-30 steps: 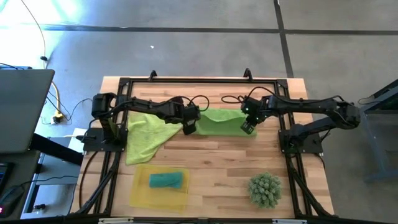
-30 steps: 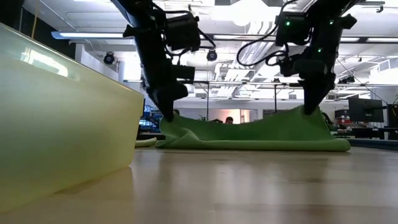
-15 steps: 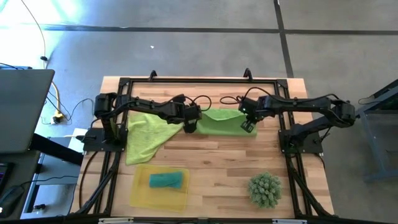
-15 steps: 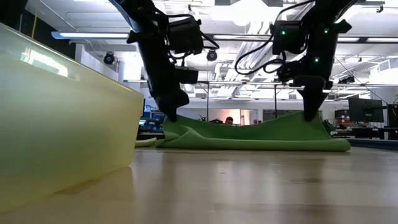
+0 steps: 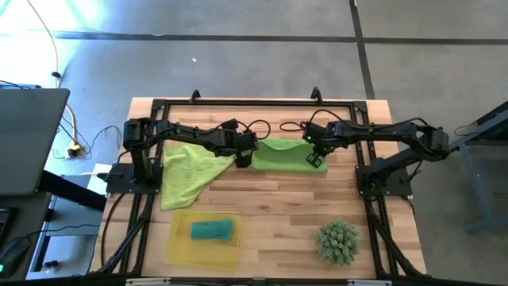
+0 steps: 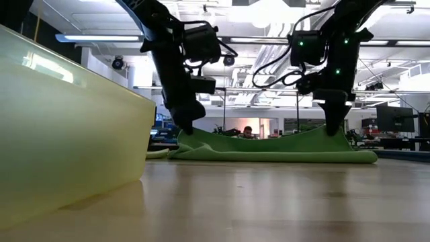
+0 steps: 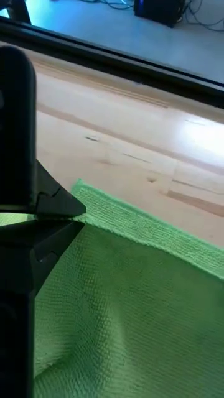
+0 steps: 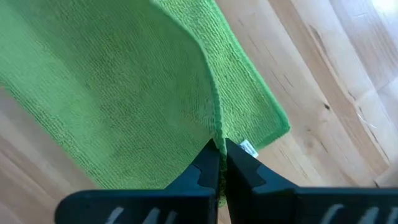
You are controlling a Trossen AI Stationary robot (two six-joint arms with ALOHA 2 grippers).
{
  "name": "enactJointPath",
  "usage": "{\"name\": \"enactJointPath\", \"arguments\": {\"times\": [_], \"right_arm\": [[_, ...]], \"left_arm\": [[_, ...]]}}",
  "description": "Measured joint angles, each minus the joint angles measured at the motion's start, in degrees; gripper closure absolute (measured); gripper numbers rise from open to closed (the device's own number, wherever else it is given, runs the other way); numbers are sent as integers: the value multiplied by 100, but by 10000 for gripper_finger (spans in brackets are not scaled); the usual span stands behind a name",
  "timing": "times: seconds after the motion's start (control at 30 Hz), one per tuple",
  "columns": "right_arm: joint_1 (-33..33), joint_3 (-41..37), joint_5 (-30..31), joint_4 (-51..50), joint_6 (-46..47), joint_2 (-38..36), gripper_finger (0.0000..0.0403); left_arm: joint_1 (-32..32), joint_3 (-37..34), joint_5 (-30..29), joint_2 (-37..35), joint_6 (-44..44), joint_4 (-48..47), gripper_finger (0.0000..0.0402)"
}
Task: Roll microfiber towels into tight, uniform cylinder then place into a basket
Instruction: Fold the green microfiber towel
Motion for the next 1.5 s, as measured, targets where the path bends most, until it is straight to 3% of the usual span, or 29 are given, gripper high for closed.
{"name": "enactJointPath", "arguments": {"times": [0.6,1.3,1.5], "right_arm": [[0,0,499,19,-107,160,402],[0,0,532,221,-298,158,402],[2,0,859,216,-595,158,354]], "left_arm": [[148,0,-6,0,8,115,401],[185,0,-155,0,-97,136,401],[185,0,-148,0,-97,140,401]]}}
